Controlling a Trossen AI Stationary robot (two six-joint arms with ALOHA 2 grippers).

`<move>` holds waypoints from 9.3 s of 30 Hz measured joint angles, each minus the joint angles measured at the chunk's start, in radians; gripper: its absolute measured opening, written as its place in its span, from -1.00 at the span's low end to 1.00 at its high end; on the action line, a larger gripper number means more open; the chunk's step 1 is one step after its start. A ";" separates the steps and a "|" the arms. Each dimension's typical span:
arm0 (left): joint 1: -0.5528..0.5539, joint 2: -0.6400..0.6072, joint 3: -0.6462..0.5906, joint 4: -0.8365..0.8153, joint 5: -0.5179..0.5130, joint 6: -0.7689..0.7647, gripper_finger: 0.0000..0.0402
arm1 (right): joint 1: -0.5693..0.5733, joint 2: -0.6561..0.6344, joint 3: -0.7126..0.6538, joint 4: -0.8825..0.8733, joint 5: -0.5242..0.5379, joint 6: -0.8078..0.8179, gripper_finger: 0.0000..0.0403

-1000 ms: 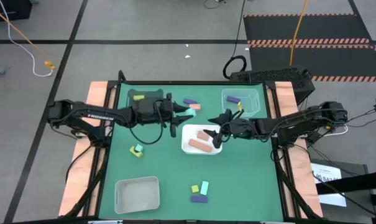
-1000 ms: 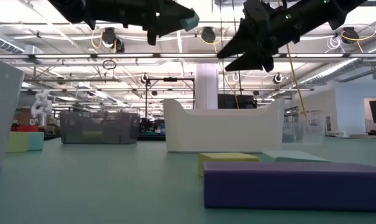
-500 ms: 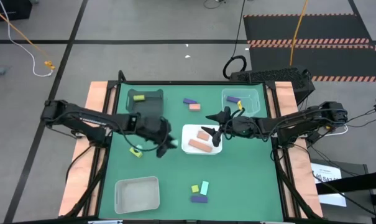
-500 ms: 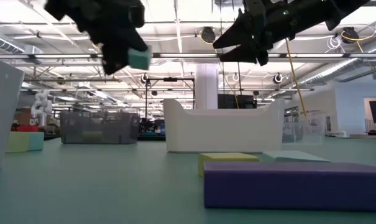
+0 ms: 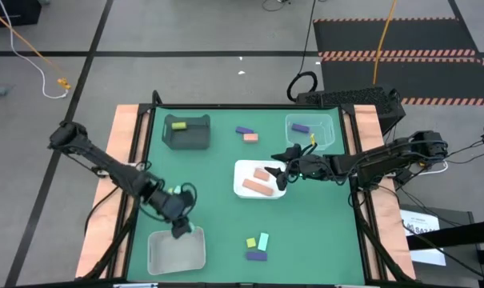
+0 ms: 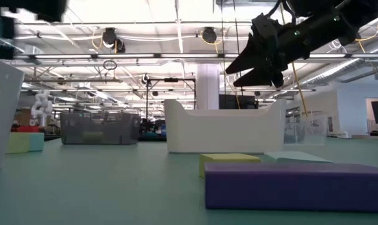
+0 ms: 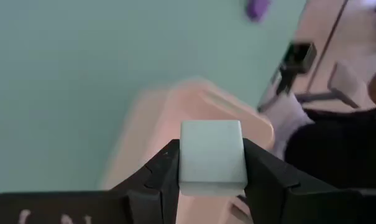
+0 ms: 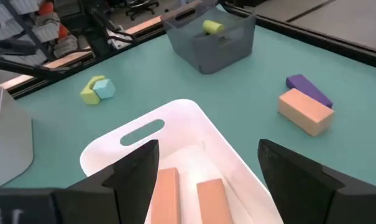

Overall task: Sort & place blocks by color
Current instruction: Put the top blue block into the gray bin, then put the left blue block into the gray bin, then put the left green block into the black bin

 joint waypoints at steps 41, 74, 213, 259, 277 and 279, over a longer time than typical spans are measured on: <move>0.103 0.011 0.000 -0.314 -0.268 0.132 0.20 | 0.004 0.000 0.001 0.065 -0.001 -0.092 0.33; 0.237 0.026 -0.244 -0.253 -0.333 0.096 0.17 | 0.004 0.000 0.002 0.064 -0.001 -0.133 0.33; 0.131 0.118 -0.242 -0.216 -0.260 0.798 -0.29 | 0.002 0.000 0.002 0.064 -0.002 -0.107 0.33; 0.347 -0.093 -0.020 0.713 -0.634 1.383 -0.72 | 0.002 0.000 0.002 0.065 -0.002 -0.107 0.33; 1.001 -0.093 -0.021 0.045 -0.654 0.943 -0.72 | 0.002 0.000 0.002 0.065 -0.002 -0.107 0.33; 1.044 -0.093 -0.021 0.025 -0.653 0.922 -0.72 | 0.002 0.000 0.002 0.065 -0.002 -0.107 0.33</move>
